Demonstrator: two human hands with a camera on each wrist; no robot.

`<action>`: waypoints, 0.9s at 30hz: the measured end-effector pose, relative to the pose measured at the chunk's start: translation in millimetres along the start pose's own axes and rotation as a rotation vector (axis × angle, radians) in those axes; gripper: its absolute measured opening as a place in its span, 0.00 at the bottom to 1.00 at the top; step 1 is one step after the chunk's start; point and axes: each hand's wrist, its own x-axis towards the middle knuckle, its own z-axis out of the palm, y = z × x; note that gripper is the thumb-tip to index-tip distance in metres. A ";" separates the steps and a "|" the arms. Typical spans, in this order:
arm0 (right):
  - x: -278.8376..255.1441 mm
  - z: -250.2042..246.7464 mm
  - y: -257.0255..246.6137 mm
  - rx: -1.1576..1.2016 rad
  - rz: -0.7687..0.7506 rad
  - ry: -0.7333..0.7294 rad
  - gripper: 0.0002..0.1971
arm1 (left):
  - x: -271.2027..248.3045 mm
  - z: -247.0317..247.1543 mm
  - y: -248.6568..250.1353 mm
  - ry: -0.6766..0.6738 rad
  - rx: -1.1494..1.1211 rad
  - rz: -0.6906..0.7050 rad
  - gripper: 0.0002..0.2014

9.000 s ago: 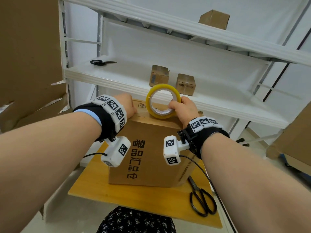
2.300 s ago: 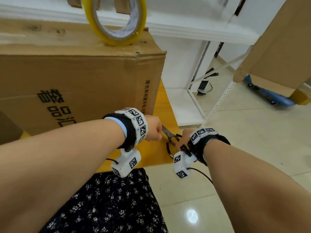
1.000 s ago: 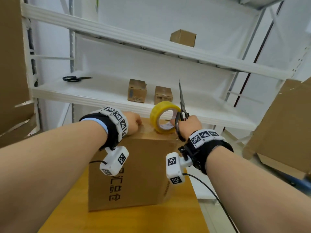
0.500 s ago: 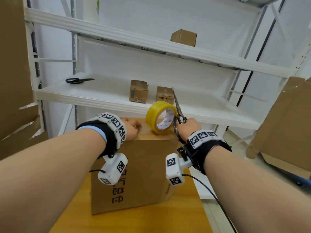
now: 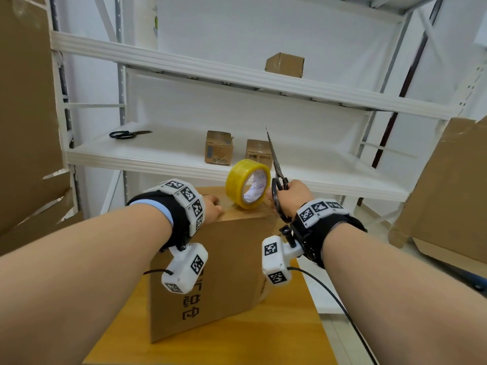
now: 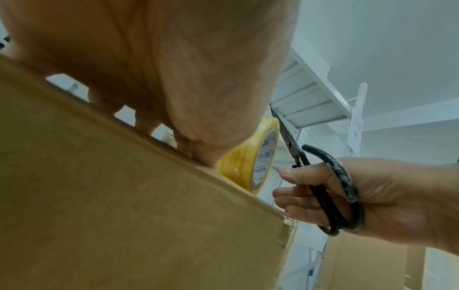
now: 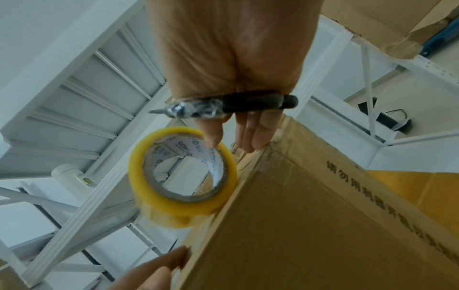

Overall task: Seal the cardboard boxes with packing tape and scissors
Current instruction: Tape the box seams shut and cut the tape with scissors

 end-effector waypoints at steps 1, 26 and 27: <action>-0.9 -1.3 -2.0 -0.014 0.002 0.004 0.06 | 3.1 0.2 0.0 0.006 0.009 0.002 0.23; 31.8 27.9 -14.4 0.134 0.102 0.103 0.40 | 51.8 -15.2 3.0 0.076 -0.534 0.021 0.12; 31.6 27.8 -13.5 0.134 0.099 0.103 0.40 | 50.4 -15.2 4.1 0.044 -0.522 0.013 0.11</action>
